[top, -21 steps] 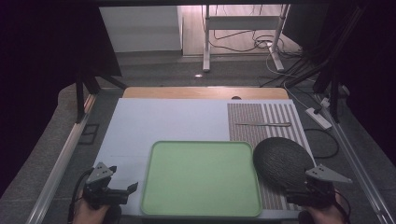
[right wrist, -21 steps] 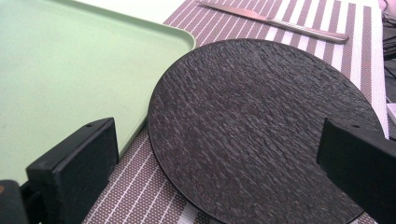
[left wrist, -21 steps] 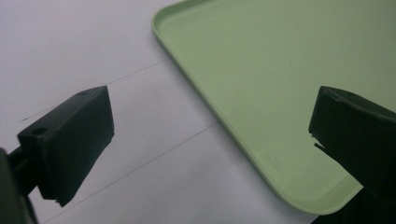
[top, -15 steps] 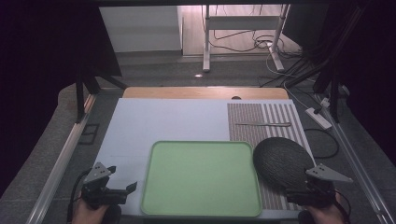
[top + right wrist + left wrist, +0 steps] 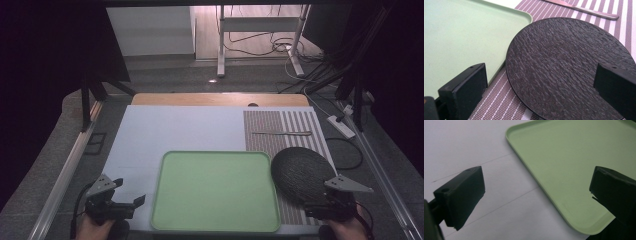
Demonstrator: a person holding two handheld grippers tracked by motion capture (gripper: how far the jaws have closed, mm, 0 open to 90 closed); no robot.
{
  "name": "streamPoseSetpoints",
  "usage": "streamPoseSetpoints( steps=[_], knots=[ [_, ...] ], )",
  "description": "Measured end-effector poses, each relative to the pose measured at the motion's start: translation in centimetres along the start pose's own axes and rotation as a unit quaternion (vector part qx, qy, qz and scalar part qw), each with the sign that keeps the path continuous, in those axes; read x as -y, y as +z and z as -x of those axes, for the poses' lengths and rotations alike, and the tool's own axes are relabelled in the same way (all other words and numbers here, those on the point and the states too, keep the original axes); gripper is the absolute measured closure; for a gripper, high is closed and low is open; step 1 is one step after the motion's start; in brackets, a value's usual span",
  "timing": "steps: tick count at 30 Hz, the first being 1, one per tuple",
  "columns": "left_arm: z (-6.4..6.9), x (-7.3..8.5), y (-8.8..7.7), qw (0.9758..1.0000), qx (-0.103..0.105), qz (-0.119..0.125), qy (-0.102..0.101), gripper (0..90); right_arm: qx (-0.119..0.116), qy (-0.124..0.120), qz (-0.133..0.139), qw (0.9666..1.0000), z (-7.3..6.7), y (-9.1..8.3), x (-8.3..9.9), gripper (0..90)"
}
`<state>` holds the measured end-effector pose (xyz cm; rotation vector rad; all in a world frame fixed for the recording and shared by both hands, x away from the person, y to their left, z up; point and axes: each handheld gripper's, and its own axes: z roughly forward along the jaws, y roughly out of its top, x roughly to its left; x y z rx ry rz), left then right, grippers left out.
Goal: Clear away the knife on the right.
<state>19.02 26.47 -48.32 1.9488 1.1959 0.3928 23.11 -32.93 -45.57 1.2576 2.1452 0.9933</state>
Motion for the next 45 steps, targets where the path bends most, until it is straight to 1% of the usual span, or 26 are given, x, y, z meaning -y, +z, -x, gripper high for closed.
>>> streamPoseSetpoints(
  steps=[7, 8, 9, 12, 16, 19, 20, 21, 22, 24, 27, 31, 34, 35, 37, 38, 39, 40, 41, 43, 45],
  knots=[
    [-0.1, 0.0, 0.0, 1.0, 0.0, 0.0, -0.002, 0.9, -0.007, -0.013, -0.003, 0.9999, -0.2, 0.1, -0.1, 0.0],
    [-0.1, 0.0, 0.0, 1.0, 0.0, 0.0, -0.002, 0.9, -0.007, -0.013, -0.003, 0.9999, -0.2, 0.1, -0.1, 0.0],
    [-0.1, 0.0, 0.0, 1.0, 0.001, 0.0, -0.004, 0.9, -0.013, -0.008, -0.001, 0.9999, -0.1, 0.0, -0.2, 0.0],
    [-0.1, 0.0, 0.0, 1.0, 0.001, 0.001, -0.006, 0.9, -0.02, -0.001, 0.004, 0.9998, -0.1, 0.1, -0.3, 0.0],
    [-0.1, 0.0, 0.0, 1.0, -0.001, 0.002, -0.007, 0.9, -0.021, -0.007, 0.011, 0.9997, -0.1, 0.3, -0.9, 0.0],
    [-0.1, 0.1, -0.1, 1.0, -0.001, 0.004, -0.008, 0.9, -0.024, -0.002, 0.012, 0.9996, -0.1, 0.4, -1.1, 0.0],
    [-0.2, 0.1, -0.1, 0.9999, 0.0, 0.006, -0.009, 0.9, -0.031, 0.005, 0.012, 0.9994, 0.0, 0.7, -1.1, 0.0],
    [-0.2, 0.1, -0.2, 0.9999, 0.0, 0.007, -0.01, 0.9, -0.031, 0.005, 0.012, 0.9994, 0.0, 0.7, -1.1, 0.0],
    [-0.2, 0.1, -0.2, 0.9999, 0.001, 0.008, -0.012, 0.8, -0.031, 0.004, 0.008, 0.9995, 0.1, 1.1, -1.2, 0.0],
    [-0.2, 0.1, -0.2, 0.9999, 0.0, 0.008, -0.012, 0.8, -0.031, -0.002, 0.004, 0.9995, 0.2, 1.4, -1.3, 0.0],
    [-0.2, 0.1, -0.1, 0.9999, 0.0, 0.007, -0.011, 0.8, -0.042, -0.012, 0.002, 0.999, 0.2, 1.9, -1.6, 0.0],
    [-0.2, 0.1, -0.1, 0.9999, -0.001, 0.008, -0.011, 0.8, -0.047, -0.019, 0.009, 0.9987, 0.2, 2.3, -2.1, 0.0],
    [-0.2, 0.1, -0.1, 0.9999, 0.0, 0.008, -0.011, 0.8, -0.048, -0.022, 0.007, 0.9986, 0.2, 2.5, -2.4, 0.0],
    [-0.2, 0.1, -0.1, 0.9999, 0.0, 0.007, -0.01, 0.8, -0.052, -0.019, 0.007, 0.9984, 0.3, 2.9, -2.6, 0.0],
    [-0.2, 0.1, -0.1, 0.9999, 0.0, 0.006, -0.009, 0.8, -0.055, -0.025, 0.003, 0.9982, 0.4, 3.4, -2.7, 0.0],
    [-0.2, 0.1, -0.1, 1.0, -0.001, 0.006, -0.008, 0.8, -0.055, -0.025, 0.003, 0.9982, 0.4, 3.4, -2.7, 0.0],
    [-0.1, 0.1, -0.1, 1.0, -0.001, 0.005, -0.007, 0.8, -0.057, -0.024, -0.004, 0.9981, 0.6, 4.0, -2.7, 0.0],
    [-0.1, 0.1, -0.1, 1.0, -0.001, 0.005, -0.007, 0.8, -0.057, -0.024, -0.004, 0.9981, 0.6, 4.0, -2.7, 0.0],
    [-0.1, 0.1, 0.0, 1.0, -0.001, 0.005, -0.007, 0.7, -0.059, -0.021, -0.005, 0.998, 0.8, 4.4, -2.8, 0.0],
    [-0.1, 0.1, 0.0, 1.0, 0.0, 0.005, -0.008, 0.7, -0.059, -0.022, -0.007, 0.998, 0.8, 4.5, -2.9, 0.0],
    [-0.2, 0.1, 0.0, 0.9999, 0.0, 0.005, -0.009, 0.7, -0.056, -0.029, -0.009, 0.998, 1.0, 4.9, -3.3, 0.0]
  ],
)
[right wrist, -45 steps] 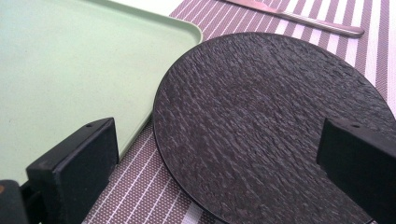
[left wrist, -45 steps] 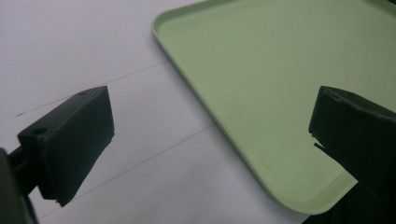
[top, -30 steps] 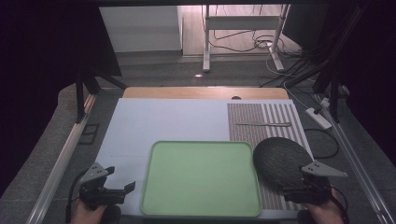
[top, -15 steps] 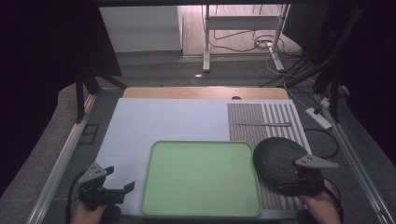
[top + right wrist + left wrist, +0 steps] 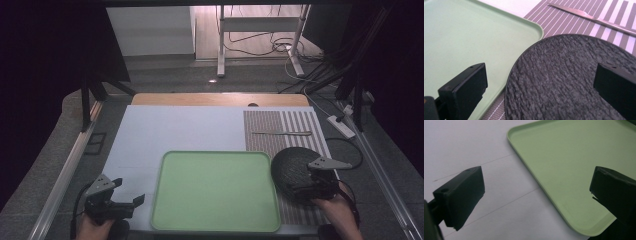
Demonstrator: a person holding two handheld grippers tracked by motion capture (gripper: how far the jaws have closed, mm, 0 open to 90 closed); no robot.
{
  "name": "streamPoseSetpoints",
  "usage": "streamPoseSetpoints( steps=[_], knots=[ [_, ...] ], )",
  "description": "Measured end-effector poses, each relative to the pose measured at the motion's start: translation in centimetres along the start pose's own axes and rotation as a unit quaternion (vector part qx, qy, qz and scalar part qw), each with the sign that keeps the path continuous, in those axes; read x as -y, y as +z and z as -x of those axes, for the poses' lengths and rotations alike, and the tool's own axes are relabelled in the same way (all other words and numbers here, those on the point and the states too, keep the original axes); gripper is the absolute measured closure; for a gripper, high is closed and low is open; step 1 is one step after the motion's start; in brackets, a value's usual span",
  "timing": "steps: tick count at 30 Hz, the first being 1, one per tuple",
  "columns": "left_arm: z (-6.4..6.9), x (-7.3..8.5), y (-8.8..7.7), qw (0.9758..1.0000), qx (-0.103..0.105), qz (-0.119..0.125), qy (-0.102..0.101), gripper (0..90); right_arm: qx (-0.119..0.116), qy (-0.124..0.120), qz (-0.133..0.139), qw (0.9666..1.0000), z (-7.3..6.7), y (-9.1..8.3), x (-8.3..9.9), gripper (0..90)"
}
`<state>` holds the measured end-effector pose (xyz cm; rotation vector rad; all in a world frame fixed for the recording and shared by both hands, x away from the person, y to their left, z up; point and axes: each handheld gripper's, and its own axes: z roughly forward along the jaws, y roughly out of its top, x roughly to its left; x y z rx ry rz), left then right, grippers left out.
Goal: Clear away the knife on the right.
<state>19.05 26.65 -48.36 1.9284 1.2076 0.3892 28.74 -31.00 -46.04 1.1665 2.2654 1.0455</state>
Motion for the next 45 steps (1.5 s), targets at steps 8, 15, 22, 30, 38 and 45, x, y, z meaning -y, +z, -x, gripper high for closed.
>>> streamPoseSetpoints(
  steps=[8, 15, 22, 30, 38, 45],
  knots=[
    [0.0, 0.0, 0.1, 1.0, -0.001, -0.002, 0.001, 0.6, 0.002, 0.01, 0.0, 0.9999, 1.0, 0.9, -1.1, 0.0],
    [0.0, 0.0, 0.0, 1.0, 0.0, -0.002, -0.001, 0.4, 0.004, 0.019, -0.015, 0.9997, 2.4, 2.4, -2.0, 0.0],
    [0.0, 0.0, 0.0, 1.0, 0.0, -0.002, -0.002, 0.3, 0.019, 0.021, -0.021, 0.9994, 3.9, 3.6, -3.0, 0.0],
    [0.0, 0.0, 0.1, 1.0, 0.001, -0.002, -0.002, 0.3, 0.033, 0.031, -0.035, 0.9984, 5.7, 5.2, -3.6, 0.0],
    [0.0, 0.0, 0.1, 1.0, 0.0, -0.002, -0.002, 0.3, 0.033, 0.037, -0.044, 0.9978, 6.9, 6.5, -4.8, 0.0],
    [-0.1, 0.0, 0.1, 1.0, 0.001, -0.002, -0.002, 0.3, 0.041, 0.05, -0.057, 0.9963, 7.9, 7.9, -5.3, 0.0]
  ],
)
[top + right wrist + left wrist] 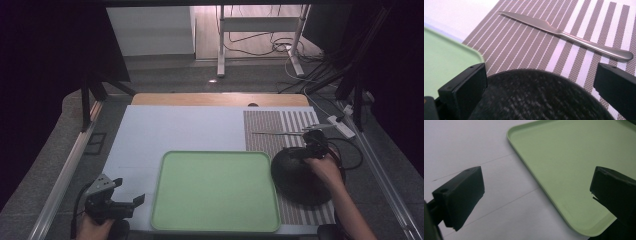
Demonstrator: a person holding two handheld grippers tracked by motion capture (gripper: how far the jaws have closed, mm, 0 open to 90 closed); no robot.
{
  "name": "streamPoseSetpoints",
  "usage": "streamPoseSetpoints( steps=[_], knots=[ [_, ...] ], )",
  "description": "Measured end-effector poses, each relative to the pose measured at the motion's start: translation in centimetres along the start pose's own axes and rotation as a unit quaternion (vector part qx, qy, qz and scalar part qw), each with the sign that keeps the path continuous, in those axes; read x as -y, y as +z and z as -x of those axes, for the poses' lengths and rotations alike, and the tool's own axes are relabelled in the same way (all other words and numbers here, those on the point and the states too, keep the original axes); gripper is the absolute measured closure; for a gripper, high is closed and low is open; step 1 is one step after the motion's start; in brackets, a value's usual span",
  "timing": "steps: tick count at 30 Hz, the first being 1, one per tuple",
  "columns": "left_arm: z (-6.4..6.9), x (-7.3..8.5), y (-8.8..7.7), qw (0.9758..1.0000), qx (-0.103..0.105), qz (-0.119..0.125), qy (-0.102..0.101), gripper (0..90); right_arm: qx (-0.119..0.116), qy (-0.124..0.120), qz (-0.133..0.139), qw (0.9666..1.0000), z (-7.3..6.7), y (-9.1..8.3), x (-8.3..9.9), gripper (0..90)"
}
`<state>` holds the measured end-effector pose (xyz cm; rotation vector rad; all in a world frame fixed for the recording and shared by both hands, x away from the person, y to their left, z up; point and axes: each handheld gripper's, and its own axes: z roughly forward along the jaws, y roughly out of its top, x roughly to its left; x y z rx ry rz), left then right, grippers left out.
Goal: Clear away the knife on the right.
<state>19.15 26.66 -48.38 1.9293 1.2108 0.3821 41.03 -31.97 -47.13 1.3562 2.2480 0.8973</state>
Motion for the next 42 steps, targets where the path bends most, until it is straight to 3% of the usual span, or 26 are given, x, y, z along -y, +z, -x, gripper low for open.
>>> streamPoseSetpoints(
  steps=[10, 16, 24, 27, 30, 31, 32, 35, 36, 37, 38, 39, 42],
  knots=[
    [0.0, 0.0, 0.0, 1.0, 0.001, -0.001, 0.0, 0.3, 0.017, 0.018, -0.015, 0.9996, 1.6, 1.8, -1.2, 0.0],
    [0.0, 0.0, 0.0, 1.0, 0.001, -0.001, 0.0, 0.4, 0.045, 0.03, -0.029, 0.9981, 2.7, 3.1, -2.1, 0.0],
    [0.0, 0.0, 0.0, 1.0, 0.002, -0.001, -0.001, 0.4, 0.053, 0.048, -0.038, 0.9967, 3.5, 4.4, -2.7, 0.0],
    [0.0, 0.0, 0.0, 1.0, 0.002, 0.0, -0.001, 0.4, 0.06, 0.049, -0.044, 0.996, 3.9, 4.8, -3.0, 4.4],
    [0.0, 0.0, 0.0, 1.0, 0.002, -0.001, -0.001, 0.4, 0.068, 0.044, -0.042, 0.9958, 4.5, 4.9, -3.2, 31.3],
    [0.0, 0.0, 0.0, 1.0, 0.002, -0.001, -0.001, 0.4, 0.068, 0.044, -0.042, 0.9958, 4.5, 4.9, -3.2, 31.3],
    [0.0, 0.0, 0.0, 1.0, 0.002, 0.0, -0.001, 0.4, 0.066, 0.051, -0.058, 0.9948, 5.0, 5.0, -3.5, 49.6],
    [-0.1, 0.0, 0.0, 1.0, 0.003, 0.0, -0.002, 0.5, 0.055, 0.062, -0.062, 0.9946, 5.8, 5.2, -3.8, 70.1],
    [-0.1, 0.0, 0.0, 1.0, 0.003, 0.0, -0.002, 0.5, 0.055, 0.062, -0.062, 0.9946, 5.8, 5.2, -3.8, 70.1],
    [-0.1, 0.0, 0.0, 1.0, 0.002, -0.001, -0.002, 0.4, 0.05, 0.063, -0.065, 0.9947, 6.3, 5.3, -3.9, 84.3],
    [-0.1, 0.0, 0.0, 1.0, 0.002, -0.001, -0.002, 0.4, 0.05, 0.063, -0.065, 0.9947, 6.3, 5.3, -3.9, 84.3],
    [-0.1, 0.0, 0.0, 1.0, 0.002, -0.001, -0.002, 0.5, 0.045, 0.059, -0.064, 0.9952, 6.7, 5.4, -4.1, 89.8],
    [-0.1, 0.0, 0.0, 1.0, 0.003, -0.001, -0.002, 0.5, 0.051, 0.056, -0.067, 0.9949, 7.0, 5.7, -4.3, 89.9]
  ],
)
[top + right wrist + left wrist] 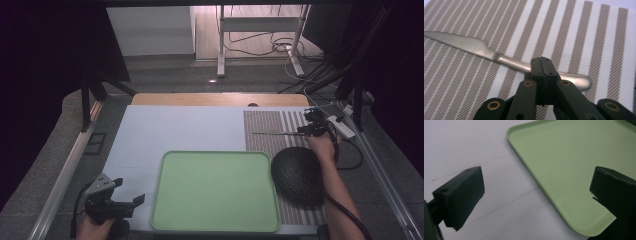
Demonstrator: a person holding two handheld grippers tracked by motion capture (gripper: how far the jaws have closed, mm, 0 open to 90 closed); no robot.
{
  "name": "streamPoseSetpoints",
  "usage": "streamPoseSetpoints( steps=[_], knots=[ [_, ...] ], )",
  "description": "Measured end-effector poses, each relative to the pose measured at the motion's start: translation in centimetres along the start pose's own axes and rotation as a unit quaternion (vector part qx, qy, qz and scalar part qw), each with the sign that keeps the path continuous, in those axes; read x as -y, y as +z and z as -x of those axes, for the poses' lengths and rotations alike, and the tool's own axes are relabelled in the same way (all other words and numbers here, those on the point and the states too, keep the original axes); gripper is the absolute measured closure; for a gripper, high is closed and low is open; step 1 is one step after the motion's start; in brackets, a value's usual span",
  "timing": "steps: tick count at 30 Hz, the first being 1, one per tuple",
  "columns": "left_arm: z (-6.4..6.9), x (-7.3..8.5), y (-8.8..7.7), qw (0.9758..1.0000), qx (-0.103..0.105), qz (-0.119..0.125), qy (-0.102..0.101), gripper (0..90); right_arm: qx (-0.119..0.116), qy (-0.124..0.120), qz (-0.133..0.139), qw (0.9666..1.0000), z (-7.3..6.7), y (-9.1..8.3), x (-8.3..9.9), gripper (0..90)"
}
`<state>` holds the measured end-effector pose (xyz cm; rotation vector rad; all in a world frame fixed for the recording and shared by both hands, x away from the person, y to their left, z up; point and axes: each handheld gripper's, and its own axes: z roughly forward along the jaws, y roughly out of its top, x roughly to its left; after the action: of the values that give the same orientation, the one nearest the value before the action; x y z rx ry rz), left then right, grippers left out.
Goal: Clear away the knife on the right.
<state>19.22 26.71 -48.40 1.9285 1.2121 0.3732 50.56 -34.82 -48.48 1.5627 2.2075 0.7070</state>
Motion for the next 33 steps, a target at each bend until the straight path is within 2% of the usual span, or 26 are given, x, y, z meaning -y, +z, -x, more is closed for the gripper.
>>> streamPoseSetpoints(
  steps=[1, 6, 9, 13, 16, 17, 26, 33],
  knots=[
    [0.0, 0.0, 0.0, 1.0, 0.0, 0.0, 0.0, 0.5, 0.008, -0.004, -0.003, 1.0, 0.2, 0.3, -0.2, 89.9],
    [0.0, 0.0, 0.0, 1.0, 0.0, 0.0, 0.0, 0.5, 0.019, -0.006, -0.007, 0.9998, 0.7, 1.0, -0.5, 89.9],
    [0.0, 0.0, 0.0, 1.0, 0.0, 0.001, 0.0, 0.6, 0.027, -0.01, -0.019, 0.9994, 1.4, 1.5, -0.7, 89.9],
    [0.0, 0.0, 0.0, 1.0, -0.001, 0.0, 0.0, 0.6, 0.025, -0.013, -0.035, 0.999, 1.9, 1.6, -0.8, 89.9],
    [0.0, 0.1, -0.1, 1.0, -0.001, 0.001, 0.0, 0.6, 0.012, -0.015, -0.042, 0.999, 2.1, 1.3, -0.4, 90.0],
    [0.0, 0.1, -0.1, 1.0, -0.001, 0.001, 0.0, 0.6, 0.002, -0.022, -0.053, 0.9984, 2.0, 1.0, -0.2, 90.0],
    [0.1, 0.0, 0.0, 1.0, -0.002, 0.0, 0.005, 0.6, -0.024, -0.032, -0.076, 0.9963, 1.2, -0.2, 1.1, 90.0],
    [0.2, -0.1, 0.1, 1.0, -0.002, -0.001, 0.008, 0.7, -0.047, -0.059, -0.097, 0.9924, -0.2, -0.7, 1.7, 90.0]
  ],
)
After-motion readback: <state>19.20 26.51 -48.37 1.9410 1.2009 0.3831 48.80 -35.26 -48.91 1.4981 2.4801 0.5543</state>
